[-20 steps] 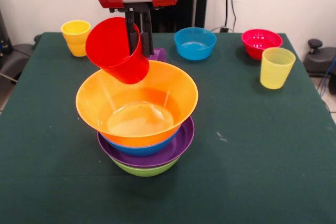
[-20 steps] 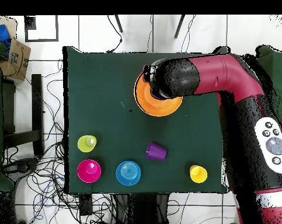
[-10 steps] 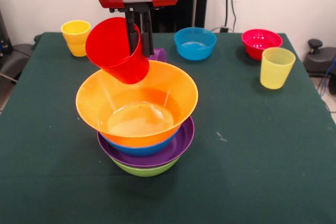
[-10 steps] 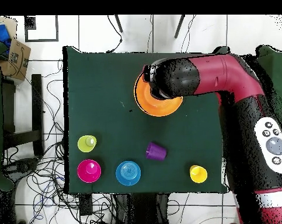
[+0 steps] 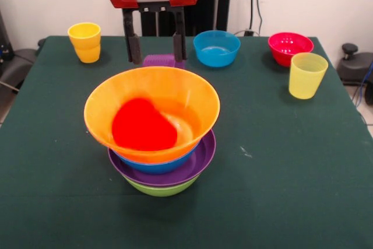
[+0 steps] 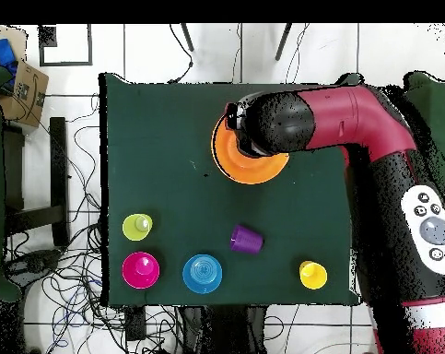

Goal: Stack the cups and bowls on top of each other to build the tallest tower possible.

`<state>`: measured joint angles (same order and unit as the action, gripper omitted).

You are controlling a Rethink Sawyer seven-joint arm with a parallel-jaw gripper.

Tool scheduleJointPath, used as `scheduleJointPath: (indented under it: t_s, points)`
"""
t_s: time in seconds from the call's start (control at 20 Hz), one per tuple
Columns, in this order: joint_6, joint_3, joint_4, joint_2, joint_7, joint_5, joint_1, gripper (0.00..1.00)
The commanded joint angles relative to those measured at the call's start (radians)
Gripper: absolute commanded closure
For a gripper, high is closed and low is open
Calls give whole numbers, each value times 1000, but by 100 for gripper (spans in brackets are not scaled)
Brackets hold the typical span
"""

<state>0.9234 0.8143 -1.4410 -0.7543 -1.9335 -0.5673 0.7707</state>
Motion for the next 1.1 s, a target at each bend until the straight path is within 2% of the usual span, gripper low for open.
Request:
scheduleJointPath:
  t_s: [0.05, 1.1]
  points:
    - [-38, -4, -81, 16, 176, -44, -29, 0]
    - [-31, -14, -71, 25, 170, -44, -37, 0]
